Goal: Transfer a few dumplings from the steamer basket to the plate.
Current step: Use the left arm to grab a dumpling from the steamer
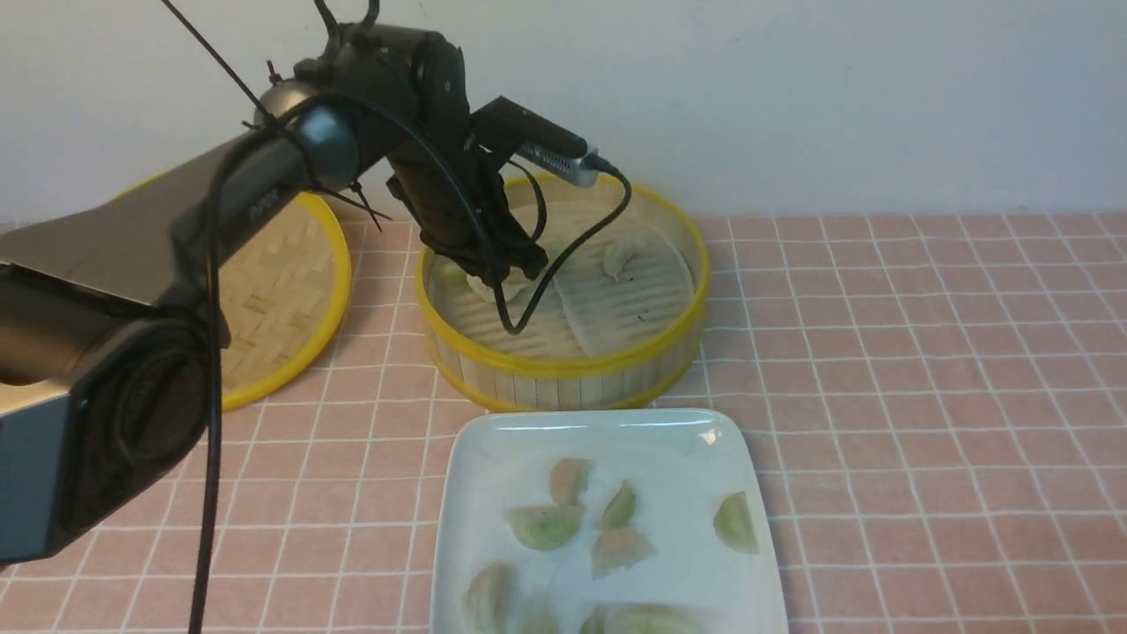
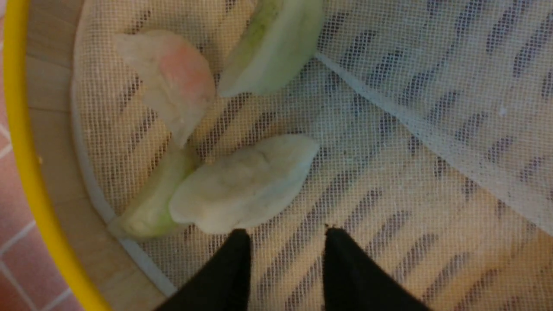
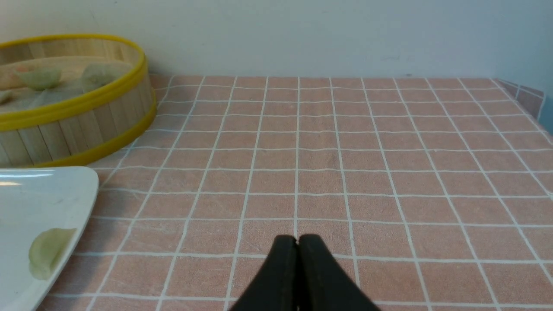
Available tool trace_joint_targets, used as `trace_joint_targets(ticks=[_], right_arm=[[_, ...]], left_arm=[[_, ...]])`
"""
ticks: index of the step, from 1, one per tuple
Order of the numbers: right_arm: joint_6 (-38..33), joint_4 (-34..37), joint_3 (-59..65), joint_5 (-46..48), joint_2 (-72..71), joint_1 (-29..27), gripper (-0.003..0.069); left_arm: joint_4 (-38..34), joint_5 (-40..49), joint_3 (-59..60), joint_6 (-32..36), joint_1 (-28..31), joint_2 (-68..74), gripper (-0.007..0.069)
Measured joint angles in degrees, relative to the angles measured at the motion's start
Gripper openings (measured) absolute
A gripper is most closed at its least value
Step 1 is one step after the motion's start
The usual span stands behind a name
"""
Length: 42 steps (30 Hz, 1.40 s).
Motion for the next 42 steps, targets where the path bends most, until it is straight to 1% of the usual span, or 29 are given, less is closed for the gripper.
trace_joint_targets(ticks=[2, 5, 8, 11, 14, 16, 17, 18, 19, 20, 22, 24, 25, 27, 31, 34, 37, 39, 42], right_arm=[[0.0, 0.0, 0.0, 0.0, 0.0, 0.0, -0.0015], [0.0, 0.0, 0.0, 0.0, 0.0, 0.0, -0.0015], [0.0, 0.0, 0.0, 0.0, 0.0, 0.0, -0.0015], [0.0, 0.0, 0.0, 0.0, 0.0, 0.0, -0.0015], [0.0, 0.0, 0.0, 0.0, 0.0, 0.0, -0.0015], [0.0, 0.0, 0.0, 0.0, 0.0, 0.0, -0.0015], [0.0, 0.0, 0.0, 0.0, 0.0, 0.0, -0.0015], [0.0, 0.0, 0.0, 0.0, 0.0, 0.0, -0.0015], [0.0, 0.0, 0.0, 0.0, 0.0, 0.0, -0.0015], [0.0, 0.0, 0.0, 0.0, 0.0, 0.0, -0.0015], [0.0, 0.0, 0.0, 0.0, 0.0, 0.0, -0.0015], [0.0, 0.0, 0.0, 0.0, 0.0, 0.0, -0.0015], [0.0, 0.0, 0.0, 0.0, 0.0, 0.0, -0.0015], [0.0, 0.0, 0.0, 0.0, 0.0, 0.0, -0.0015], [0.0, 0.0, 0.0, 0.0, 0.0, 0.0, -0.0015], [0.0, 0.0, 0.0, 0.0, 0.0, 0.0, -0.0015], [0.0, 0.0, 0.0, 0.0, 0.0, 0.0, -0.0015], [0.0, 0.0, 0.0, 0.0, 0.0, 0.0, -0.0015], [0.0, 0.0, 0.0, 0.0, 0.0, 0.0, -0.0015]], left_arm=[[0.81, -1.65, 0.0, 0.11, 0.0, 0.49, 0.0323], [2.71, -4.38, 0.0, 0.16, 0.0, 1.59, 0.0463], [2.71, -5.42, 0.0, 0.16, 0.0, 2.7, 0.0526], [2.71, -5.59, 0.0, 0.16, 0.0, 3.69, 0.0529], [3.24, -5.68, -0.05, 0.2, -0.05, 4.49, 0.0482], [3.77, -5.76, -0.24, 0.22, -0.1, 4.57, 0.0436], [3.77, -5.7, -0.23, 0.34, -0.18, 4.57, 0.0397], [4.08, -5.62, -0.3, 0.34, -0.35, 4.57, 0.0374], [4.38, -4.99, -0.3, 0.34, -0.64, 4.57, 0.0286], [4.84, -4.38, -0.3, 0.34, -1.0, 4.62, 0.0232], [6.49, -3.11, -0.3, 0.38, -1.76, 4.53, 0.0091], [8.59, -2.14, -0.3, 0.3, -2.56, 3.97, 0.0034], [9.29, -1.54, -0.51, 0.03, -2.84, 3.64, 0.0019], [10.56, -0.22, -1.54, -0.31, -3.36, 2.89, 0.0], [10.87, 2.0, -4.35, -0.53, -3.54, 1.32, -0.0006], [9.36, 2.94, -6.46, -0.71, -3.54, 0.74, -0.0006], [5.7, 2.04, -7.19, -0.91, -3.54, 0.68, -0.0006], [3.98, 0.22, -7.19, -1.69, -3.54, 1.05, 0.0008], [3.54, -2.61, -7.23, -4.32, -3.6, 1.93, 0.0084]])
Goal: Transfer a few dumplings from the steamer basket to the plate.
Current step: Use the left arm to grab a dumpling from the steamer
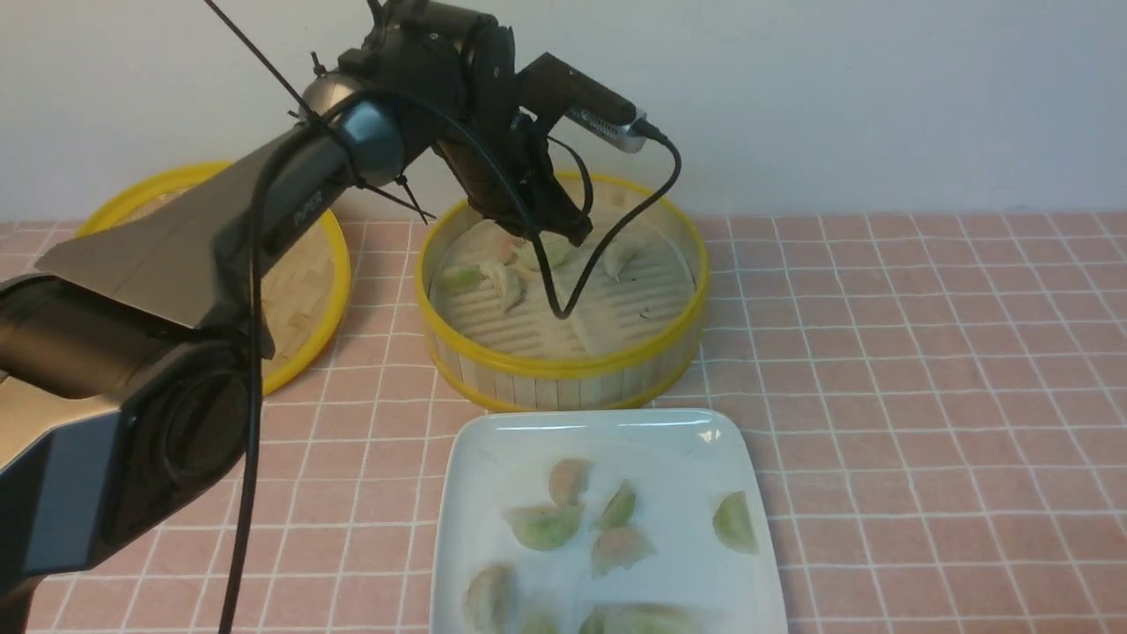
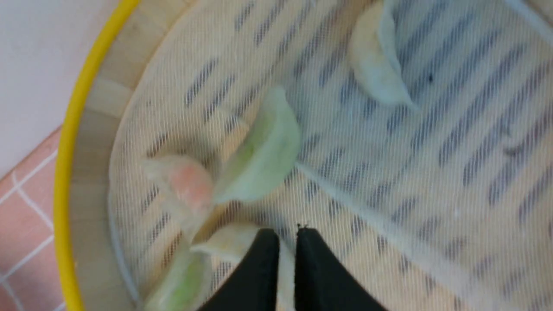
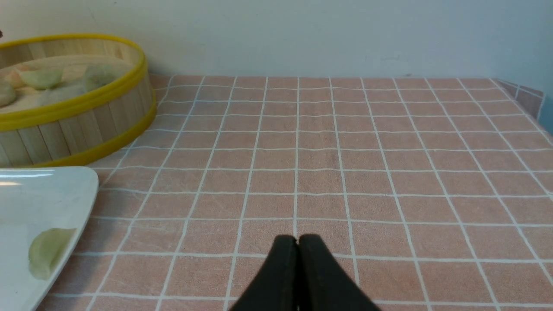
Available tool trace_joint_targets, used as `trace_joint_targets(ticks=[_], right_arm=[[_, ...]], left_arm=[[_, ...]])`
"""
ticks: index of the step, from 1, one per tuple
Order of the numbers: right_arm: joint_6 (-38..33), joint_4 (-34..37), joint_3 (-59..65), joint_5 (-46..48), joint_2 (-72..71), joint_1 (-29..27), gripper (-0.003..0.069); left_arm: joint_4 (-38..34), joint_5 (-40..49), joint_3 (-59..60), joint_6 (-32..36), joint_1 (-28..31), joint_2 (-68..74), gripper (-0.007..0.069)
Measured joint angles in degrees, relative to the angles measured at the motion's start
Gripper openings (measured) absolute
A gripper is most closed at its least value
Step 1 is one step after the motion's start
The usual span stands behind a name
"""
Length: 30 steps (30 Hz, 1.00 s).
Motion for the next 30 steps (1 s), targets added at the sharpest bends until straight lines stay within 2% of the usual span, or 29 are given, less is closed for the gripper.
trace_joint_targets(ticks=[5, 7, 11, 15, 18, 22, 24, 30], right_arm=[[0.0, 0.0, 0.0, 0.0, 0.0, 0.0, -0.0015], [0.0, 0.0, 0.0, 0.0, 0.0, 0.0, -0.0015], [0.0, 0.0, 0.0, 0.0, 0.0, 0.0, -0.0015], [0.0, 0.0, 0.0, 0.0, 0.0, 0.0, -0.0015], [0.0, 0.0, 0.0, 0.0, 0.0, 0.0, -0.0015], [0.0, 0.0, 0.0, 0.0, 0.0, 0.0, -0.0015], [0.0, 0.0, 0.0, 0.0, 0.0, 0.0, -0.0015], [0.0, 0.0, 0.0, 0.0, 0.0, 0.0, -0.0015]], left_arm=[[3.63, -0.94, 0.0, -8.21, 0.0, 1.95, 0.0302], [5.28, -0.61, 0.0, -11.49, 0.0, 2.59, 0.0365], [6.55, 0.29, 0.0, -19.18, 0.0, 3.93, 0.0419], [6.49, 0.47, 0.0, -22.67, 0.0, 5.49, 0.0407], [6.45, 0.69, 0.0, -23.69, 0.0, 6.95, 0.0368], [6.36, 1.52, -0.22, -24.12, -0.01, 7.42, 0.026], [6.36, 2.21, -0.6, -24.06, -0.01, 7.42, 0.0167], [6.18, 10.97, -4.94, -21.76, -0.01, 4.85, 0.0155]])
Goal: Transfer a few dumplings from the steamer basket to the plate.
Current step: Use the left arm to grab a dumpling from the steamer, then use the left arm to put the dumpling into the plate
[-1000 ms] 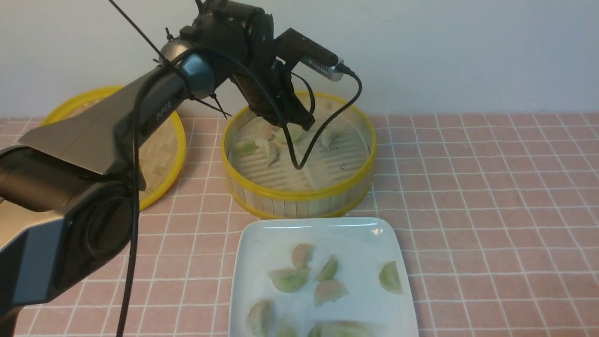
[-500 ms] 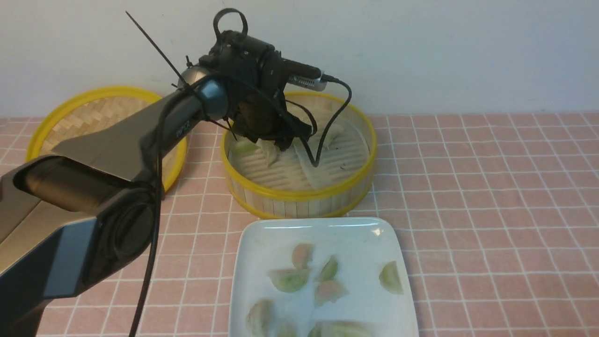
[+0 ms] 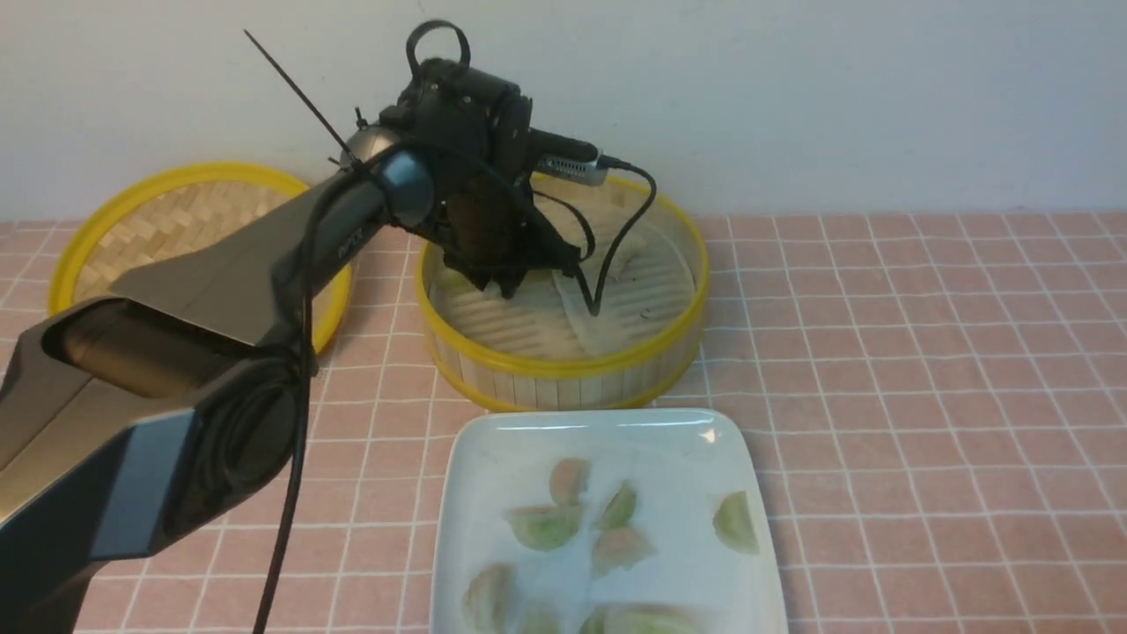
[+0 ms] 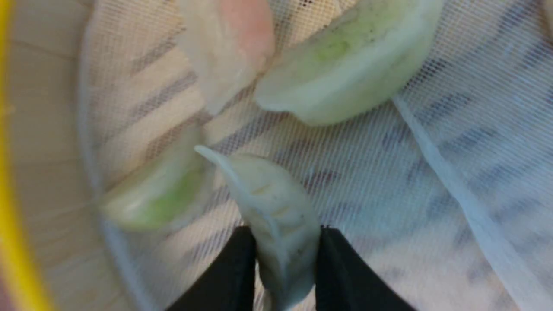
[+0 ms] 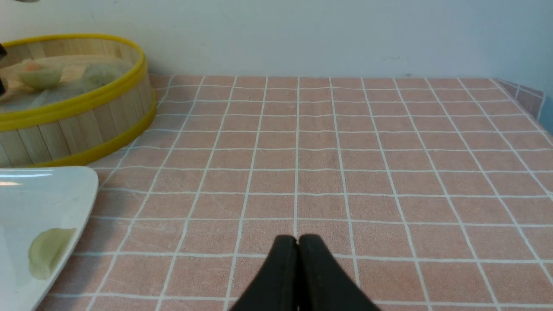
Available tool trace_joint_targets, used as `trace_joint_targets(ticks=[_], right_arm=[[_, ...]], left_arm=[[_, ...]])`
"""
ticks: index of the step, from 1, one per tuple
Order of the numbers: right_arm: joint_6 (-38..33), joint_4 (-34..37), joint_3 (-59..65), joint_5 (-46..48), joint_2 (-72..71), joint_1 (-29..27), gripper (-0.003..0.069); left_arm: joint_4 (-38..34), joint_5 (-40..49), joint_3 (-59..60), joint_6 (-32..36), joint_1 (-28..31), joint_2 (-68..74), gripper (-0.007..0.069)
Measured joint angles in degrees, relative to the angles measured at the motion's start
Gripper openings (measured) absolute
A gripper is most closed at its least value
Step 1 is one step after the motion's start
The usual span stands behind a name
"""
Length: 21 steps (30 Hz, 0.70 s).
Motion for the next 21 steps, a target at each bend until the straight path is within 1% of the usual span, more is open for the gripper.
trace_joint_targets(ticks=[1, 3, 5, 8, 9, 10, 13, 18, 21], right_arm=[[0.0, 0.0, 0.0, 0.0, 0.0, 0.0, -0.0015], [0.0, 0.0, 0.0, 0.0, 0.0, 0.0, -0.0015], [0.0, 0.0, 0.0, 0.0, 0.0, 0.0, -0.0015], [0.0, 0.0, 0.0, 0.0, 0.0, 0.0, -0.0015], [0.0, 0.0, 0.0, 0.0, 0.0, 0.0, -0.0015], [0.0, 0.0, 0.0, 0.0, 0.0, 0.0, -0.0015], [0.0, 0.0, 0.0, 0.0, 0.0, 0.0, -0.0015], [0.0, 0.0, 0.0, 0.0, 0.0, 0.0, -0.0015], [0.0, 0.0, 0.0, 0.0, 0.0, 0.0, -0.0015]], left_arm=[[-0.26, 2.9, -1.24, 1.66, 0.0, -1.92, 0.0155], [-0.88, 3.58, -2.01, 2.67, 0.0, -3.64, 0.0155], [-4.51, 4.32, -1.05, 4.59, 0.0, -9.99, 0.0155], [-8.75, 4.32, 3.08, 5.02, -0.25, -15.65, 0.0155], [-11.17, 4.32, 8.93, 5.37, -0.88, -19.72, 0.0155], [-12.08, 4.32, 12.09, 5.49, -1.4, -22.06, 0.0155], [-13.22, 4.43, 24.22, 5.67, -3.24, -27.19, 0.0155], [-13.73, 3.86, 39.62, 5.67, -6.46, -28.82, 0.0155], [-13.93, 0.26, 43.61, 5.72, -6.99, -26.86, 0.0155]])
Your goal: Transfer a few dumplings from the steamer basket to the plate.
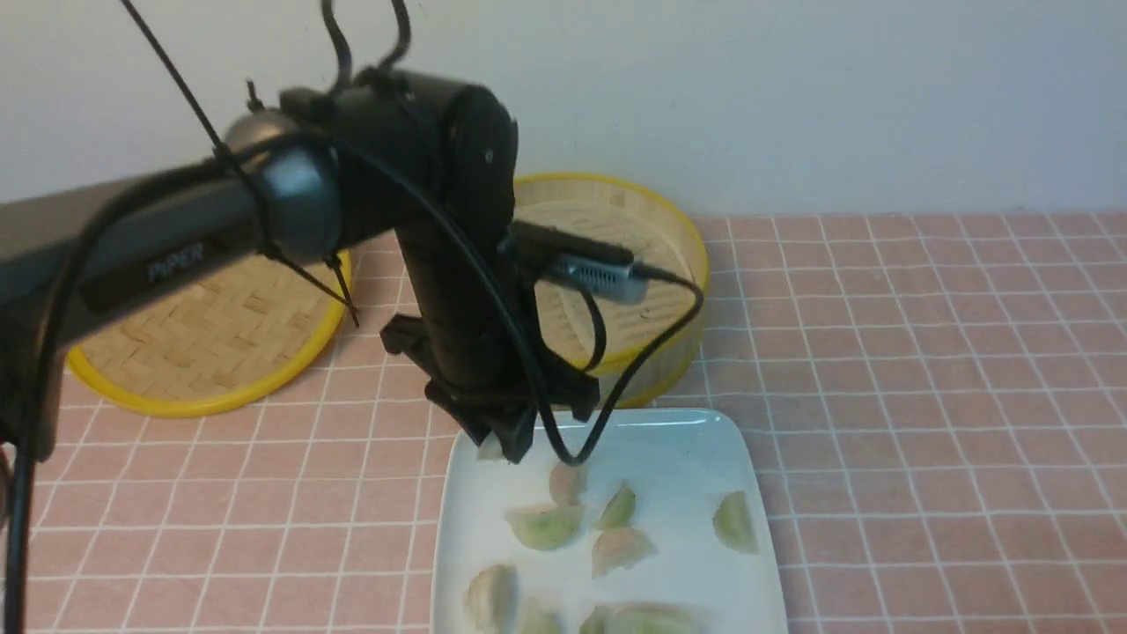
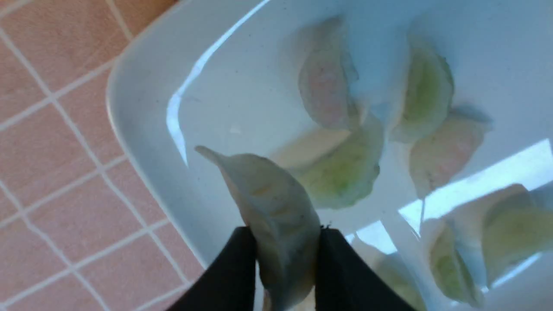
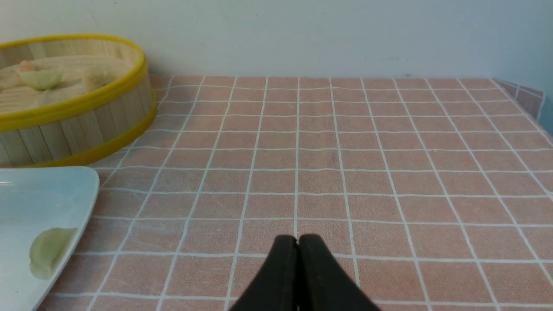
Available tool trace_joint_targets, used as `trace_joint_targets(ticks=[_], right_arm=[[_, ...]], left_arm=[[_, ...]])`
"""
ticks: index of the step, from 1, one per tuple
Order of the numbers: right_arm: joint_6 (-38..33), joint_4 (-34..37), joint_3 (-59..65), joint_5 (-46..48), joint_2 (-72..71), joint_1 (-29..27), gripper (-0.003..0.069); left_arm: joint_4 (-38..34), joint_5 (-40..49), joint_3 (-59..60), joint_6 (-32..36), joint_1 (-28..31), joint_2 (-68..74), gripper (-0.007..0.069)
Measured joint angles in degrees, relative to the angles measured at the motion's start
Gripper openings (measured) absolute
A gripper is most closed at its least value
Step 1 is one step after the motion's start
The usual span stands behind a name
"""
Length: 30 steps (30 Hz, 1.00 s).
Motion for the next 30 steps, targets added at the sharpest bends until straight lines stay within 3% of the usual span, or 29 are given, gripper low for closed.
trace_joint_targets(ticks=[4, 6, 11, 12, 13, 15, 16, 18, 19, 20, 21, 22, 25, 30], right_arm=[[0.0, 0.0, 0.0, 0.0, 0.0, 0.0, -0.0015], [0.0, 0.0, 0.0, 0.0, 0.0, 0.0, -0.0015], [0.0, 0.0, 0.0, 0.0, 0.0, 0.0, -0.0015], [0.0, 0.0, 0.0, 0.0, 0.0, 0.0, -0.0015], [0.0, 0.0, 0.0, 0.0, 0.0, 0.0, -0.0015], [0.0, 0.0, 0.0, 0.0, 0.0, 0.0, -0.0015], [0.0, 0.0, 0.0, 0.0, 0.0, 0.0, -0.0015], [0.0, 0.0, 0.0, 0.0, 0.0, 0.0, -0.0015], [0.0, 0.0, 0.0, 0.0, 0.0, 0.0, -0.0015], [0.0, 0.0, 0.0, 0.0, 0.0, 0.0, -0.0015], [0.0, 0.0, 0.0, 0.0, 0.0, 0.0, -0.0015], [0.0, 0.0, 0.0, 0.0, 0.0, 0.0, -0.0015], [0.0, 0.0, 0.0, 0.0, 0.0, 0.0, -0.0015], [0.0, 0.0, 0.0, 0.0, 0.0, 0.0, -0.0015]], left_arm=[[0.34, -2.79, 0.37, 0.0, 0.0, 2.5, 0.0155], [0.38, -3.91, 0.37, 0.0, 0.0, 3.97, 0.019], [2.27, -6.58, 0.37, 1.52, 0.0, 5.48, 0.0439], [2.36, -6.58, 0.37, 1.52, 0.0, 5.48, 0.0448], [2.64, -6.31, 0.02, 1.63, 0.0, 5.48, 0.0507], [2.8, -4.2, -1.17, 1.63, 0.0, 5.48, 0.0518], [2.86, -3.15, -1.96, 1.63, 0.0, 5.32, 0.0509], [3.23, 1.07, -4.47, 1.68, 0.0, 3.73, 0.0384], [3.3, 1.22, -4.47, 1.68, 0.0, 3.5, 0.0369], [3.56, 2.05, -5.24, 1.68, 0.0, 1.29, 0.0251], [3.69, 2.31, -5.37, 1.68, 0.0, -0.34, 0.0195], [3.69, 2.48, -5.42, 1.68, 0.0, -3.26, 0.0092], [3.48, 2.17, -4.12, 1.5, 0.0, -12.33, 0.0011], [1.21, -6.01, 4.57, 1.23, 0.0, -29.62, -0.0006]])
